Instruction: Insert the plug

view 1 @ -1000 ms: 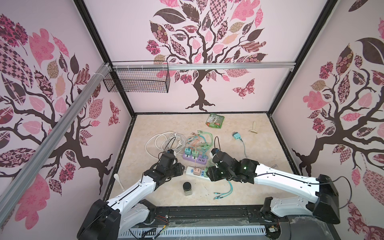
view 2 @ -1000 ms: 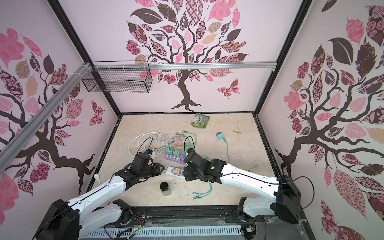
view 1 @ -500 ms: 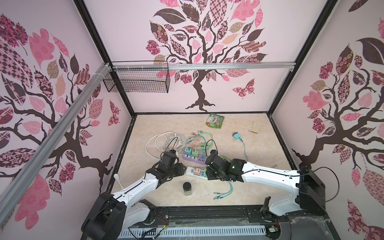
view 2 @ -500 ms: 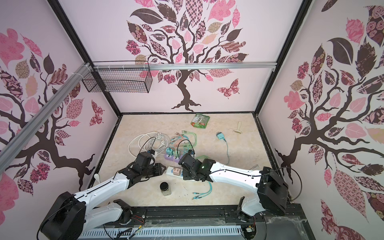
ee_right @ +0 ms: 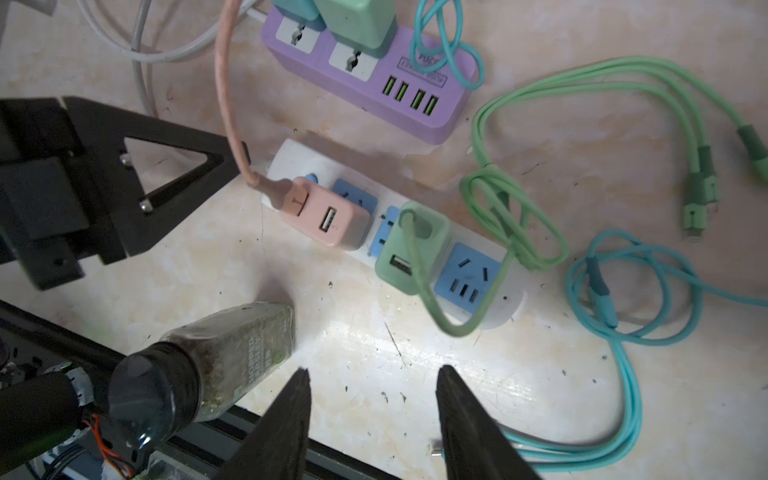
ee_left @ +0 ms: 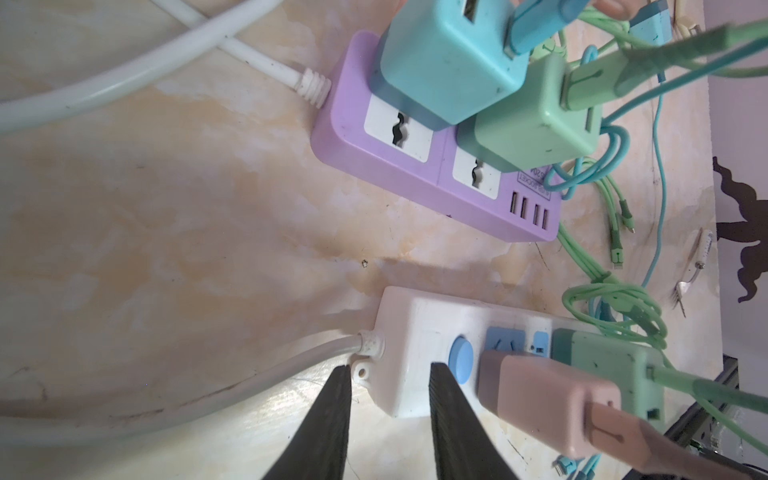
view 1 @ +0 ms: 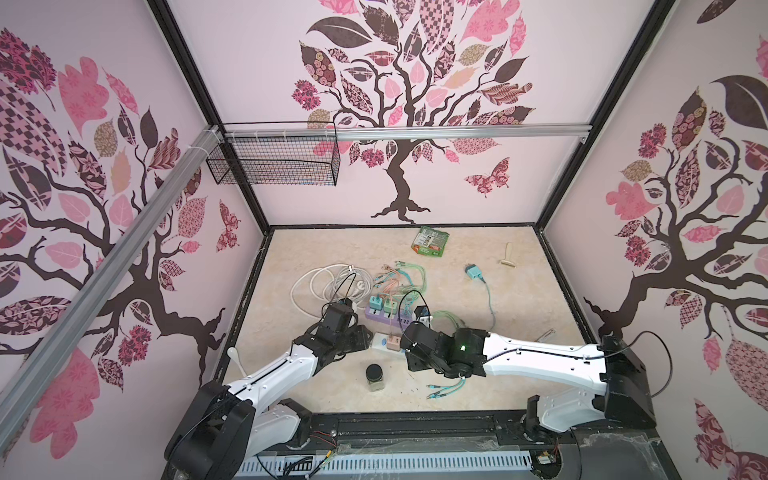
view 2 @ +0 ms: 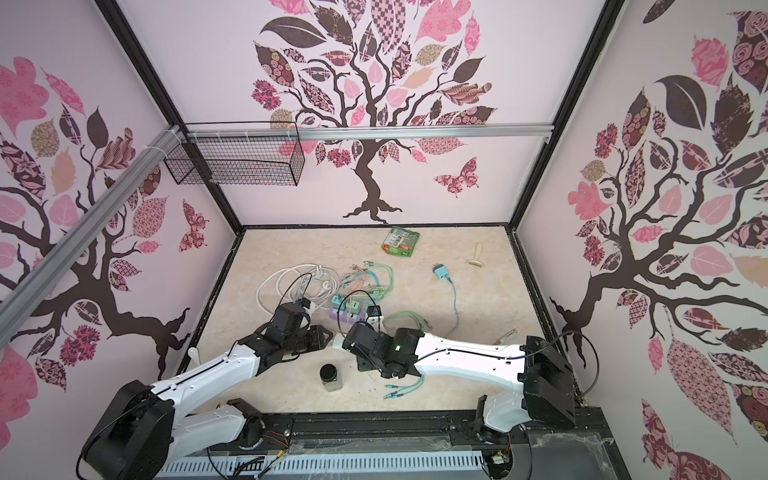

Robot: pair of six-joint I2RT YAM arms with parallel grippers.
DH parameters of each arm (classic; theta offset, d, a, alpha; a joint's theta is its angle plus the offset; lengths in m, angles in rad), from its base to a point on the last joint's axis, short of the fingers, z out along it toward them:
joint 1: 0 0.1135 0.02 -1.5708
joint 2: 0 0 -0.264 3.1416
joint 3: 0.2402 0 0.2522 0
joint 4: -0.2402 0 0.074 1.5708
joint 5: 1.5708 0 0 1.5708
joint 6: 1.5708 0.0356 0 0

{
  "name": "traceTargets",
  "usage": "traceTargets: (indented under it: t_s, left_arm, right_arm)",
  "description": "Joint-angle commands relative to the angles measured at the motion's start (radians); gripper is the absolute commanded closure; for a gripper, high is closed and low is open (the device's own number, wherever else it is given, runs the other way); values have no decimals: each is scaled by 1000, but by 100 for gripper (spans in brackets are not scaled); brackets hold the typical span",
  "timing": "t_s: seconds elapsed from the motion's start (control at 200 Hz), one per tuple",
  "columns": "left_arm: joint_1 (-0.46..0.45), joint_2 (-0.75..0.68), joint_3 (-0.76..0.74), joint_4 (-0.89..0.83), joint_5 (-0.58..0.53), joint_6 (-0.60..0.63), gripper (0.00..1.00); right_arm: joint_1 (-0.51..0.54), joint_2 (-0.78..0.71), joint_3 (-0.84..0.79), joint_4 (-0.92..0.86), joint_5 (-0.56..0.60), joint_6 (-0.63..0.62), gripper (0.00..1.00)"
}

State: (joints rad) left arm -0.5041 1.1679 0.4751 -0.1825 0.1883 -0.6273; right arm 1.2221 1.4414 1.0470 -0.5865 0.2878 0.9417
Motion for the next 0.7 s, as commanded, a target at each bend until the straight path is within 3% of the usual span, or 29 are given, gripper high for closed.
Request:
traceTargets:
  t_s: [0.0, 0.26, 0.69]
  left_arm:
    - [4, 9, 40, 22, 8, 17, 65]
    - [6, 9, 42, 17, 12, 24, 65]
    - [10, -8, 45, 0, 10, 20, 65]
  right_arm:
    - [8, 45, 46, 1, 25, 42, 48]
    - [4, 81, 24, 40, 130, 60, 51]
    - [-95, 118, -26, 128, 88, 16, 51]
